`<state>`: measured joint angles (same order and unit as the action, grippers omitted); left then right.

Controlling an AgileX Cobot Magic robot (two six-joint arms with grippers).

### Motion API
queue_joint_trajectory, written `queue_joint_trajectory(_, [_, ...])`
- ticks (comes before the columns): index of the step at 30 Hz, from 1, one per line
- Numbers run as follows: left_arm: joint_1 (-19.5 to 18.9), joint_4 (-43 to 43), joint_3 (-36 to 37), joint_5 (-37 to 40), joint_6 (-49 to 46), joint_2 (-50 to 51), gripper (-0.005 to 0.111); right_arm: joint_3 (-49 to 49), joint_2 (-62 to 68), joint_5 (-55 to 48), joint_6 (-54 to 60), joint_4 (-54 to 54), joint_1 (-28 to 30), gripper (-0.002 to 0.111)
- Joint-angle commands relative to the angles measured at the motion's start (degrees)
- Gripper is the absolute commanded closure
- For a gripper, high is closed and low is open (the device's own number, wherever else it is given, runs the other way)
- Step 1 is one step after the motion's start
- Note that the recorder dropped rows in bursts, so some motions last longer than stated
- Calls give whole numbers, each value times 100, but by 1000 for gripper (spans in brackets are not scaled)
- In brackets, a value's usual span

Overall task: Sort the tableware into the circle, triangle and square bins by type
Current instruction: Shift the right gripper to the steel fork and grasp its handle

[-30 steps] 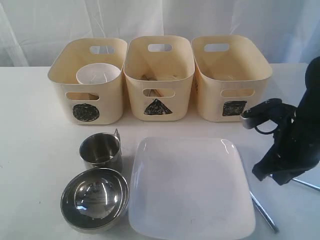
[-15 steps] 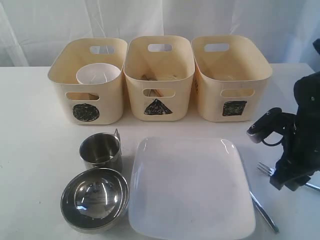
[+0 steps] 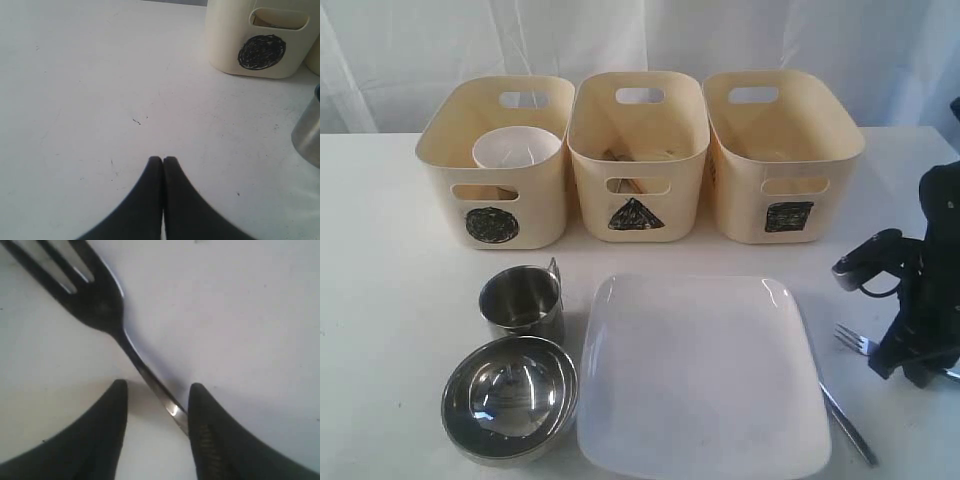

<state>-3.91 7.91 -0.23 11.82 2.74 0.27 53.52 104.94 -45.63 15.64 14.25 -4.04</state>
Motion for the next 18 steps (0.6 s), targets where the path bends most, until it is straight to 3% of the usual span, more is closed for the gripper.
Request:
queue_joint_trajectory(1, [5,19,23,-21,-5,-27,107,0,489,-66,280,-367,77,71])
queue_joint_trajectory(10, [5,19,23,-21,-5,-27,107,0,577,-300,708,-864,77,108])
queue_joint_trajectory(18, [5,19,23,-21,-5,-27,107,0,546,-348,708,-1266,77,108])
